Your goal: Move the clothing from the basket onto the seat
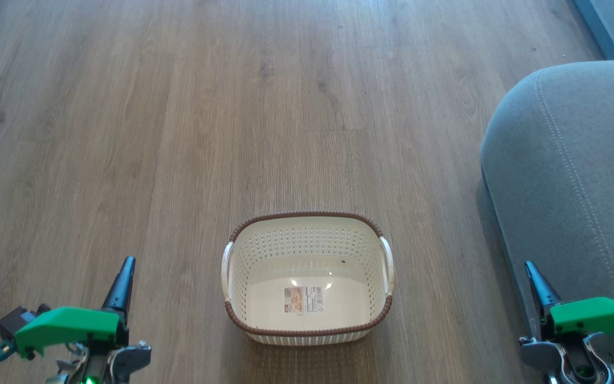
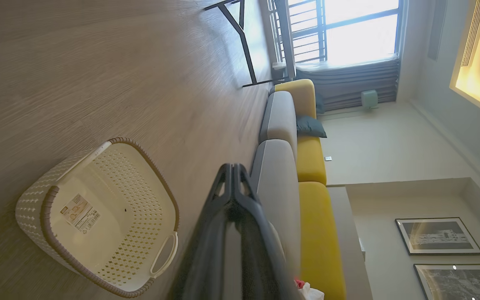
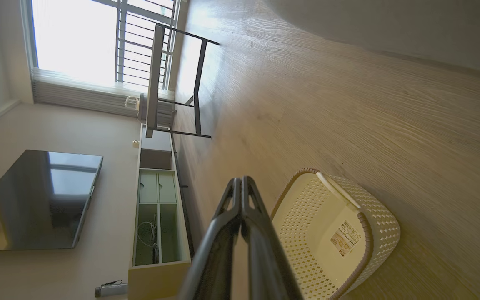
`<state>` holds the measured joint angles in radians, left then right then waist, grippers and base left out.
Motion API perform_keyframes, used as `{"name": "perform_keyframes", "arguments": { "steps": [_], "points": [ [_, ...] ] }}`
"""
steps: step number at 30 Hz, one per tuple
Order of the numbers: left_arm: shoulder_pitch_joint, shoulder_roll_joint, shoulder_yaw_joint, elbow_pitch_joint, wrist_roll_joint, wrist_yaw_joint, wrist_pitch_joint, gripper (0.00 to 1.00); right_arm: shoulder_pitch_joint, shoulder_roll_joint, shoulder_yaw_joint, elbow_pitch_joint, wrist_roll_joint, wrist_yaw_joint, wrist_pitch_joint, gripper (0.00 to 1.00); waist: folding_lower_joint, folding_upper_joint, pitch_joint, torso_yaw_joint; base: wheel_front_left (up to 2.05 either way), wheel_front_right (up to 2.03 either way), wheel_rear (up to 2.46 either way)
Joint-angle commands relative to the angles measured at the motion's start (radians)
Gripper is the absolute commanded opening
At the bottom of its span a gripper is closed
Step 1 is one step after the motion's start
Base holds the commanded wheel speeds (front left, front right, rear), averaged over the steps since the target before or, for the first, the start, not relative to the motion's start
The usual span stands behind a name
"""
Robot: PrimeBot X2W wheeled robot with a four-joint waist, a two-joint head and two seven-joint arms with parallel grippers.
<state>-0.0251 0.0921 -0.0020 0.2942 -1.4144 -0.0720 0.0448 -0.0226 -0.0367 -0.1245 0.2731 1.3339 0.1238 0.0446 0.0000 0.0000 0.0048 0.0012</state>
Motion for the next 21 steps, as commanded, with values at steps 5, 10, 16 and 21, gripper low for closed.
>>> {"name": "perform_keyframes", "arguments": {
  "steps": [5,10,16,21],
  "points": [
    [-0.066,-0.007,0.059,-0.04,-0.06,-0.023,0.024,0.0,-0.059,-0.012,0.013,-0.03,0.083,0.006,0.024,0.0,0.0,0.0,0.0,0.0,0.0,0.0,0.0],
    [-0.072,-0.018,0.078,-0.042,-0.103,-0.034,0.038,0.0,-0.068,-0.012,0.012,-0.03,0.145,0.006,0.039,0.0,0.0,0.0,-0.001,-0.001,0.0,0.0,0.0],
    [-0.078,-0.031,0.1,-0.046,-0.155,-0.048,0.056,0.0,-0.078,-0.013,0.011,-0.029,0.219,0.007,0.056,0.0,0.0,0.0,-0.001,-0.001,0.0,0.0,0.0],
    [-0.083,-0.041,0.116,-0.049,-0.194,-0.059,0.069,0.0,-0.085,-0.014,0.01,-0.028,0.274,0.007,0.069,0.0,0.0,0.0,-0.002,-0.001,0.0,0.0,0.0]
  ]
}}
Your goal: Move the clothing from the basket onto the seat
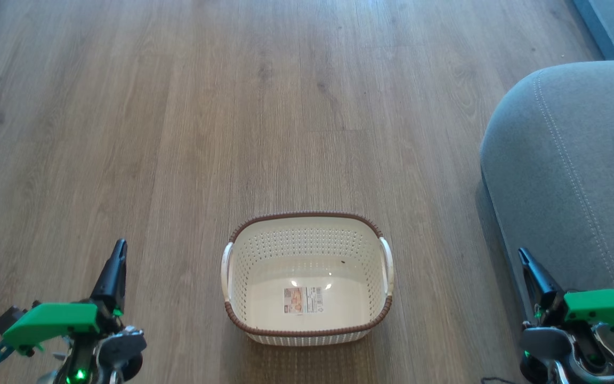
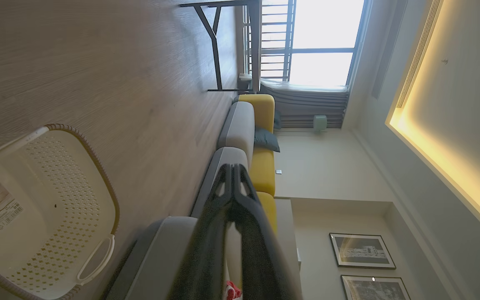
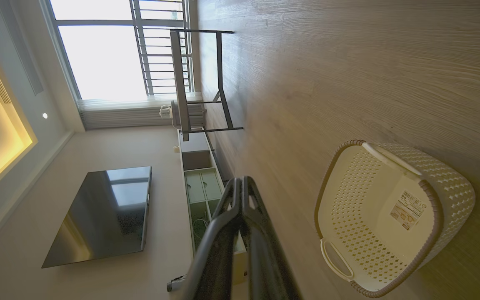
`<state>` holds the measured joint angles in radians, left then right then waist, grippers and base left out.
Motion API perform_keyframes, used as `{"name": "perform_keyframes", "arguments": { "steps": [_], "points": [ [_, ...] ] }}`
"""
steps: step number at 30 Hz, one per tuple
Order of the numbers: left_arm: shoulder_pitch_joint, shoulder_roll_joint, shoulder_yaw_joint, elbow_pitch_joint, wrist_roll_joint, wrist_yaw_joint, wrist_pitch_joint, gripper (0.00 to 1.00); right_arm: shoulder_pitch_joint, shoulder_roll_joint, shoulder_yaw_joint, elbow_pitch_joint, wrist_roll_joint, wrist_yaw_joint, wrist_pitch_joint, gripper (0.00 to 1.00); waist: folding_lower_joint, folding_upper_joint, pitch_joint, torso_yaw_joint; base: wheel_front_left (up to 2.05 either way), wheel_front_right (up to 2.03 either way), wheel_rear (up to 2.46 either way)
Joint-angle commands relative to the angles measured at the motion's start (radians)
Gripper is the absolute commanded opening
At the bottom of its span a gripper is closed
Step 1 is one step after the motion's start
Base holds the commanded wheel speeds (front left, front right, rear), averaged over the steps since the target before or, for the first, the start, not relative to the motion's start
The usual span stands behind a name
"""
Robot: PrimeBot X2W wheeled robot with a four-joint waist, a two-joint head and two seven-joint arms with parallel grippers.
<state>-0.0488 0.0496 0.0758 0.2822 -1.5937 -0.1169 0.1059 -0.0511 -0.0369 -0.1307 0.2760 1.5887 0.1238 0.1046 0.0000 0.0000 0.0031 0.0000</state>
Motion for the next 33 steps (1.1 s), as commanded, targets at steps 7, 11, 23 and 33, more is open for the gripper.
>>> {"name": "perform_keyframes", "arguments": {
  "steps": [7,11,23,33],
  "points": [
    [-0.059,0.001,0.039,-0.037,-0.014,-0.014,0.008,0.0,-0.057,-0.013,0.017,-0.031,0.02,0.007,0.009,0.0,0.0,0.0,0.0,0.0,0.0,0.0,0.0],
    [-0.059,0.001,0.039,-0.037,-0.014,-0.014,0.008,0.0,-0.057,-0.013,0.017,-0.031,0.02,0.007,0.009,0.0,0.0,0.0,0.0,0.0,0.0,0.0,0.0],
    [-0.059,0.001,0.039,-0.037,-0.014,-0.014,0.008,0.0,-0.057,-0.013,0.017,-0.031,0.02,0.007,0.009,0.0,0.0,0.0,0.0,0.0,0.0,0.0,0.0],
    [-0.059,0.001,0.039,-0.037,-0.014,-0.014,0.008,0.0,-0.057,-0.013,0.017,-0.031,0.02,0.007,0.009,0.0,0.0,0.0,0.0,0.0,0.0,0.0,0.0]
  ]
}}
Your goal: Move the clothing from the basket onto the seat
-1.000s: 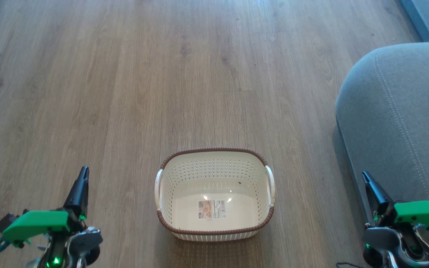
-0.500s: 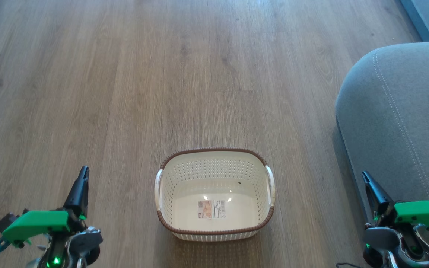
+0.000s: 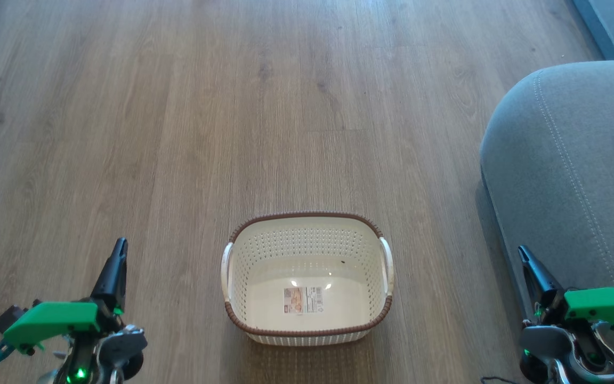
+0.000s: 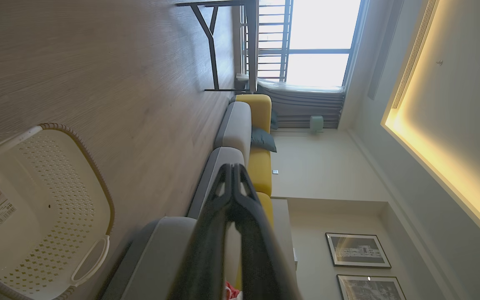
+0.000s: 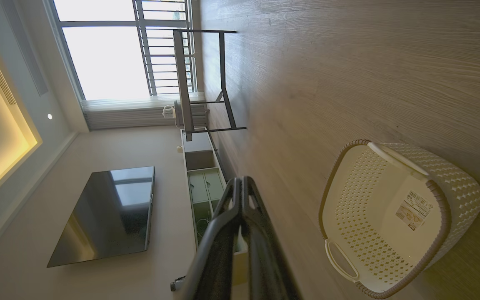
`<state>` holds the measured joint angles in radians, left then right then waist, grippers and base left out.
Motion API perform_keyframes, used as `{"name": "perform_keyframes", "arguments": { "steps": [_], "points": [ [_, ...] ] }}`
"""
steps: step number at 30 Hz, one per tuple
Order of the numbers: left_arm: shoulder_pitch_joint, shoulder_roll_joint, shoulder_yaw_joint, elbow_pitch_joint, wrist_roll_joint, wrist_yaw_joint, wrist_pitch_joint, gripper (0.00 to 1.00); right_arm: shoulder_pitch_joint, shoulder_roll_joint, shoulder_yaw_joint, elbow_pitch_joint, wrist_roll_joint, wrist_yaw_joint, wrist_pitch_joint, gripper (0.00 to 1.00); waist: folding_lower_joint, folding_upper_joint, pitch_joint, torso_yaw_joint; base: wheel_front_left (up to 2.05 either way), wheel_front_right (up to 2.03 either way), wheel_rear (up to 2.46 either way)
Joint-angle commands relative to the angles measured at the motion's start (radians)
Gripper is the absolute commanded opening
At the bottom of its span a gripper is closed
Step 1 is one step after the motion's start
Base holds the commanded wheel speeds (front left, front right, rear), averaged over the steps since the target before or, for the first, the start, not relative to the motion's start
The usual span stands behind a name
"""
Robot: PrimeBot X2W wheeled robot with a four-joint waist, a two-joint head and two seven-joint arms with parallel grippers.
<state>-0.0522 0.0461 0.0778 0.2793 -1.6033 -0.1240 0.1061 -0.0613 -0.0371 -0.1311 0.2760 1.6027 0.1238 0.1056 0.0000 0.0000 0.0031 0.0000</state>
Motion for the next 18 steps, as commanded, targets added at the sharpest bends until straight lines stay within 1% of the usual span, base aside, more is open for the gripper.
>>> {"name": "perform_keyframes", "arguments": {
  "steps": [1,18],
  "points": [
    [-0.056,0.004,0.037,-0.034,-0.005,-0.007,0.008,0.0,-0.047,-0.013,0.017,-0.031,0.006,0.007,0.008,0.0,0.0,0.0,0.0,0.0,0.0,0.0,0.0],
    [-0.056,0.004,0.037,-0.034,-0.005,-0.007,0.008,0.0,-0.047,-0.013,0.017,-0.031,0.006,0.007,0.008,0.0,0.0,0.0,0.0,0.0,0.0,0.0,0.0]
  ]
}}
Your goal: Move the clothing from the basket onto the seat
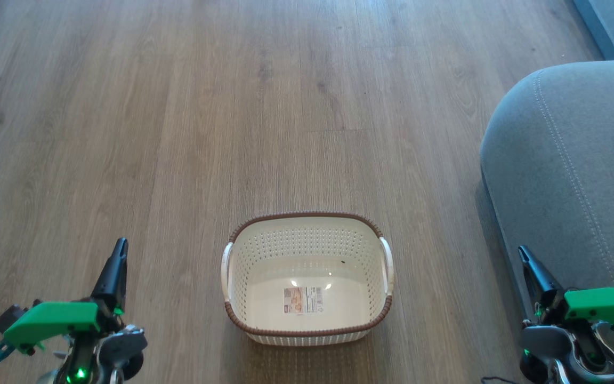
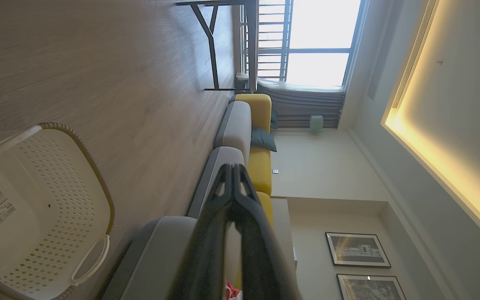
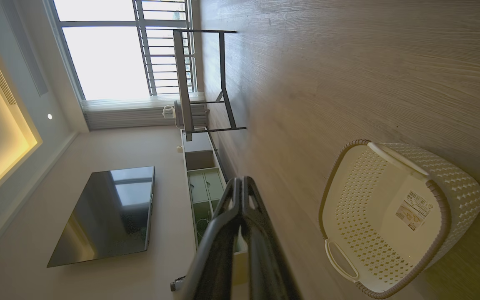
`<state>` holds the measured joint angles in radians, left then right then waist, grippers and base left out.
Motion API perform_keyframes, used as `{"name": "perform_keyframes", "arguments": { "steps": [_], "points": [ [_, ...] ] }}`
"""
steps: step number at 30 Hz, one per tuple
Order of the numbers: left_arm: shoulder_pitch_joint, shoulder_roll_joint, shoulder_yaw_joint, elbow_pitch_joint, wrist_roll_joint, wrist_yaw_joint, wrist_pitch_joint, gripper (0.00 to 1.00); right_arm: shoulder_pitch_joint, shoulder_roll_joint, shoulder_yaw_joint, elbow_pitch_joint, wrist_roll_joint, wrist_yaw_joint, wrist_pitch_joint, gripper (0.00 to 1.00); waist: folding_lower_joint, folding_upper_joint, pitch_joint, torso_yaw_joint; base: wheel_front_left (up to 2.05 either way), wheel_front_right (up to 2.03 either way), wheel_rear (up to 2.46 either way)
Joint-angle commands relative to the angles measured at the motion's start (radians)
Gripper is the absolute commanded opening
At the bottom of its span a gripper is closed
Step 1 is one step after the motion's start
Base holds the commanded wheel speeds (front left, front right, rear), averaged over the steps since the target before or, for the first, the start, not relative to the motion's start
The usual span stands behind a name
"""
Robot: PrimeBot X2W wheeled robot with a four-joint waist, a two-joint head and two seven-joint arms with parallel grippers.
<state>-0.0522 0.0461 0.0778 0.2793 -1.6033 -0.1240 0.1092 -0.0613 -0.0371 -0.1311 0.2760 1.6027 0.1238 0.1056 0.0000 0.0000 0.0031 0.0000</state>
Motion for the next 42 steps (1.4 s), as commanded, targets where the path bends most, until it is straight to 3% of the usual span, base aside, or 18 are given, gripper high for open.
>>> {"name": "perform_keyframes", "arguments": {
  "steps": [1,42],
  "points": [
    [-0.056,0.004,0.037,-0.034,-0.004,-0.007,0.005,0.0,-0.047,-0.013,0.017,-0.031,0.006,0.007,0.008,0.0,0.0,0.0,0.0,0.0,0.0,0.0,0.0],
    [-0.056,0.004,0.037,-0.034,-0.004,-0.007,0.005,0.0,-0.047,-0.013,0.017,-0.031,0.006,0.007,0.008,0.0,0.0,0.0,0.0,0.0,0.0,0.0,0.0]
  ]
}}
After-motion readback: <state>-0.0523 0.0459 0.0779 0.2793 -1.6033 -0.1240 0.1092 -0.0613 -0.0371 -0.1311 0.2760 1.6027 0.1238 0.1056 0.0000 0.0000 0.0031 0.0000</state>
